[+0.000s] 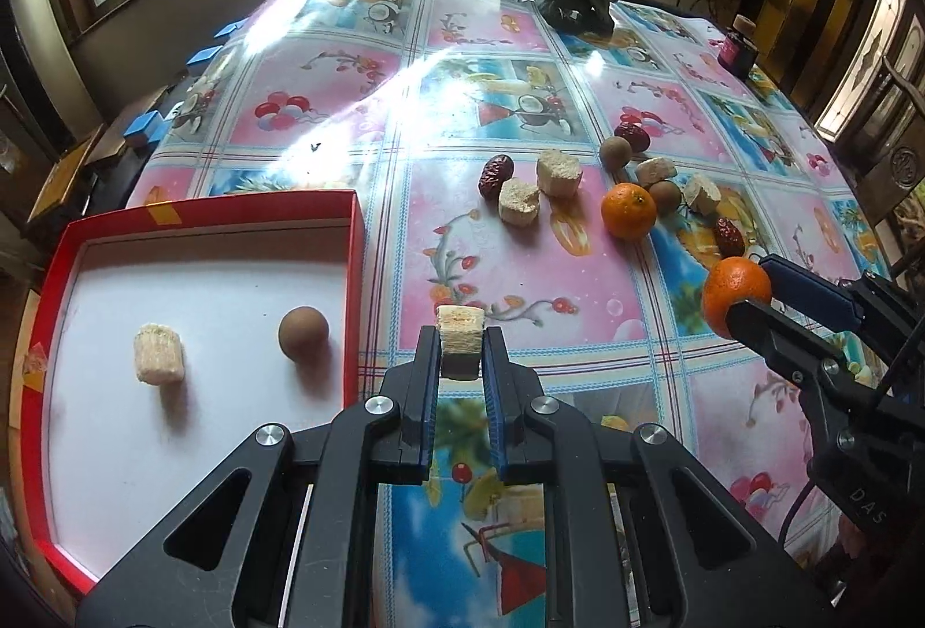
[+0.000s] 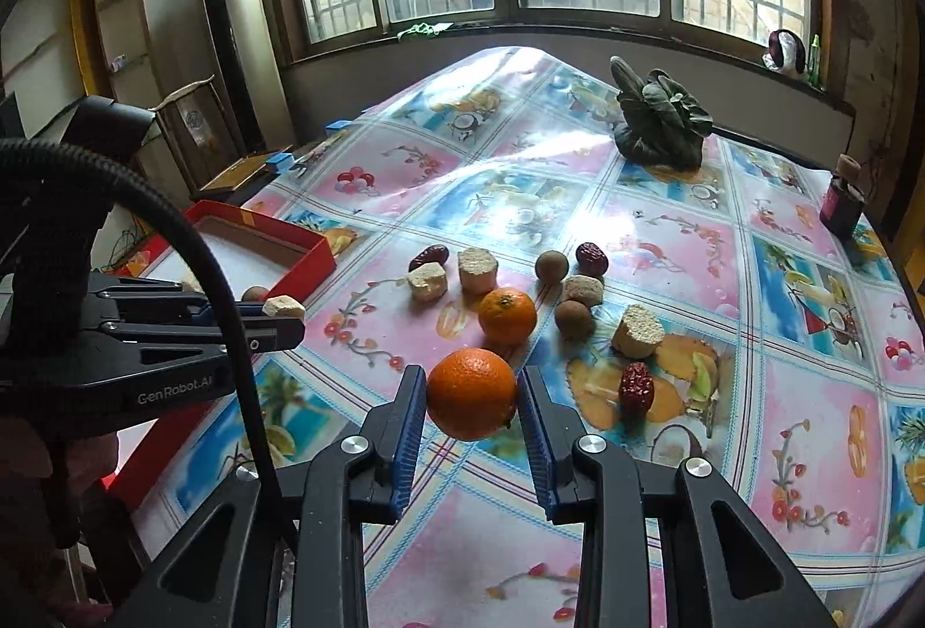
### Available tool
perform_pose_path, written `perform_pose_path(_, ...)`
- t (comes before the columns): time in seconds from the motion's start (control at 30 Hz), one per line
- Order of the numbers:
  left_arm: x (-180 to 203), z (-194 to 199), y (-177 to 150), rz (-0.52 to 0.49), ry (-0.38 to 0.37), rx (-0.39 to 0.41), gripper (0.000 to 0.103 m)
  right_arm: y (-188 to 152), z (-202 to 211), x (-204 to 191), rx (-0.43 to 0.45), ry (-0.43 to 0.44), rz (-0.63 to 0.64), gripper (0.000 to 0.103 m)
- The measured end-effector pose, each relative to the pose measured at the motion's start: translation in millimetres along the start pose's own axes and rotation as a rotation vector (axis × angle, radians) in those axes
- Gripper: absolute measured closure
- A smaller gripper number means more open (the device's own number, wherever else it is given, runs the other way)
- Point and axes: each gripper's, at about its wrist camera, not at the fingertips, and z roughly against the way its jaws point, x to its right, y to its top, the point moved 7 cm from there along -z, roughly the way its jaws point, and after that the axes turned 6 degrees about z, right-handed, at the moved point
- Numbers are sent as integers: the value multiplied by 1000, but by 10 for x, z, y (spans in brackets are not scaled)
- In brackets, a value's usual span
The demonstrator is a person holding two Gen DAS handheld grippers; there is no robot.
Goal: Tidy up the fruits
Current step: 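Grasp an orange with the right gripper while the left holds the cake cube, then carry the cake cube and orange into the red tray and open both grippers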
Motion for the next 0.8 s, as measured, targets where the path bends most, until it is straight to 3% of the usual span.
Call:
perform_pose_path(0.47,-451,312,-107,30,77,62,89,164,90,-571,29,54,83,72)
perform_pose_path(0.8,-941,369,-175,99,135,64,89,388,1,-1051,40,117,170,72)
